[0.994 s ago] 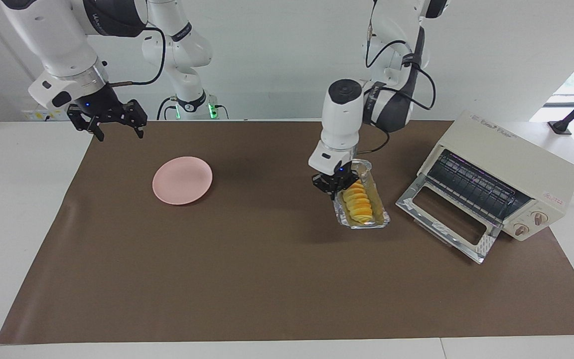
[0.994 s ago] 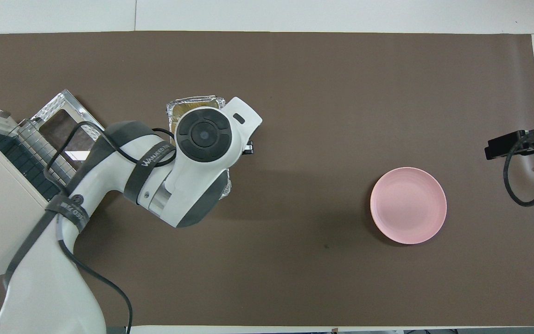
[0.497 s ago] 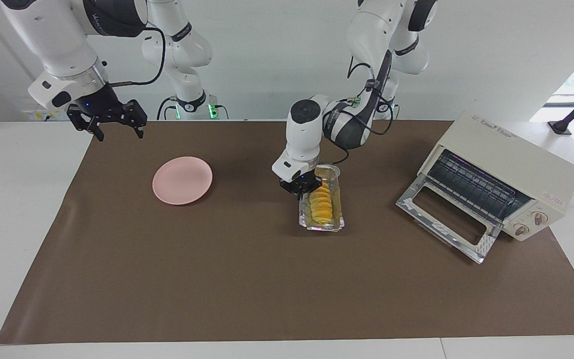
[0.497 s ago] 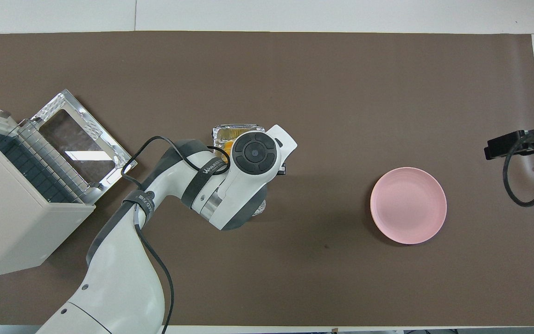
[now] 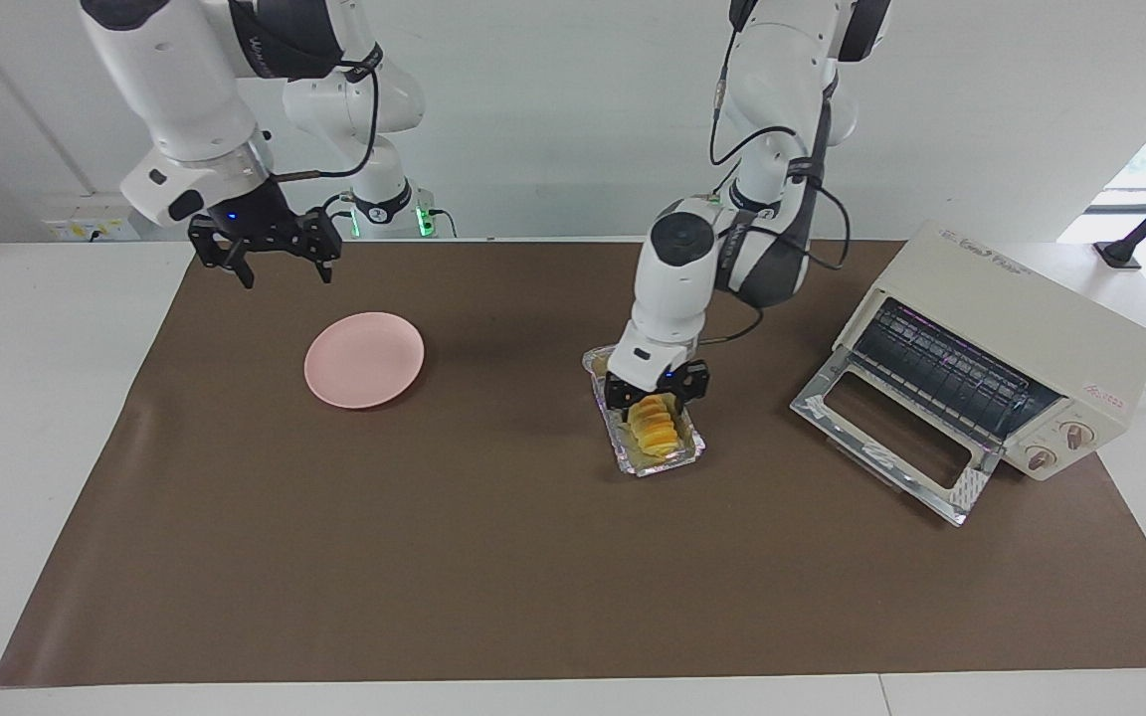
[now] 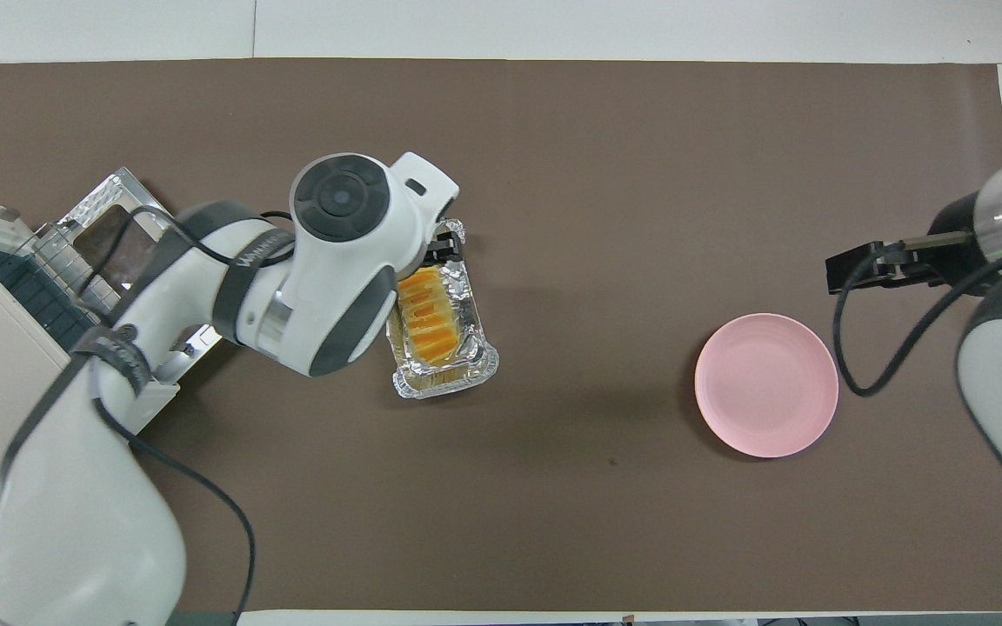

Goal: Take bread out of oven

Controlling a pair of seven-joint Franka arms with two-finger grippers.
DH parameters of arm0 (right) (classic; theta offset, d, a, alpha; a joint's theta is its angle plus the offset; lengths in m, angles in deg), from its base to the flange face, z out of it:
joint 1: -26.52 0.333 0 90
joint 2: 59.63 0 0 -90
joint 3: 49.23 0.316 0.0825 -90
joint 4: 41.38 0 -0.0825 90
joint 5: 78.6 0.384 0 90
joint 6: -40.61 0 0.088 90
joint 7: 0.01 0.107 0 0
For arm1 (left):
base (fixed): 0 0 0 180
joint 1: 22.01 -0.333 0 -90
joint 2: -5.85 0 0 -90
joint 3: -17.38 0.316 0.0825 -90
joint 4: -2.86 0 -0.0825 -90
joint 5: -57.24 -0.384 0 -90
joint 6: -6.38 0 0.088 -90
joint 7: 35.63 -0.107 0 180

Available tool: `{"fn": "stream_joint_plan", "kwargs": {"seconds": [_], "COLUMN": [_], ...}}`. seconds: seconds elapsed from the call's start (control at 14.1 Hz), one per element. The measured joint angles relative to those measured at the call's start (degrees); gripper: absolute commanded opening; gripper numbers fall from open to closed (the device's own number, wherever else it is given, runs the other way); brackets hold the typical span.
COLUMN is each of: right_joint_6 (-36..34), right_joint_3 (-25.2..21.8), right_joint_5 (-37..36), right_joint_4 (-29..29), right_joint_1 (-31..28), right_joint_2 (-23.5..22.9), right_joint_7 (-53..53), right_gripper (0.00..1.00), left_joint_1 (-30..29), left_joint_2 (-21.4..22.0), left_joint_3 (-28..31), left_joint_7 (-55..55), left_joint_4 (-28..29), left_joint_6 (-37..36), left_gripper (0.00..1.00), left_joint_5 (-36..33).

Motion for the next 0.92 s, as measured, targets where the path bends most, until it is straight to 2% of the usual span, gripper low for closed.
{"fn": "stream_joint_plan", "kwargs": {"seconds": [0.14,0.28,0.43,0.5,0.71,0.85,0.92], "right_joint_6": [5.3,10.7,12.2,12.2,13.7,17.0,18.6], "right_joint_3": [0.2,0.4,0.3,0.2,0.0,-0.1,-0.1], "right_joint_5": [0.0,-0.1,-0.1,-0.2,-1.7,-3.7,-4.7], "right_joint_4": [0.7,0.0,-3.3,-6.7,-17.6,-20.7,-21.4], "right_joint_1": [7.0,16.1,22.1,24.3,28.5,29.0,29.0], "right_joint_2": [-3.8,-10.2,-16.1,-19.9,-32.4,-38.0,-40.3], "right_joint_7": [8.9,18.9,24.2,26.2,28.8,28.8,28.7], "right_gripper": [1.00,1.00,1.00,1.00,1.00,1.00,0.85], "left_joint_1": [-6.2,-13.2,-16.5,-17.7,-20.8,-22.4,-23.2], "left_joint_2": [5.8,11.2,15.0,16.7,19.0,18.5,18.2], "left_joint_3": [0.1,0.2,0.2,0.2,0.4,0.5,0.6], "left_joint_7": [-4.1,-11.5,-17.4,-19.9,-23.2,-26.0,-27.4], "left_joint_4": [-0.1,-0.1,-0.1,0.0,-0.2,-2.4,-4.2], "left_joint_6": [-6.6,-14.5,-22.1,-25.2,-29.6,-33.3,-35.0], "left_gripper": [1.00,1.00,1.00,1.00,1.00,1.00,1.00], "left_joint_5": [0.0,0.2,0.3,0.3,0.3,0.3,0.3]}}
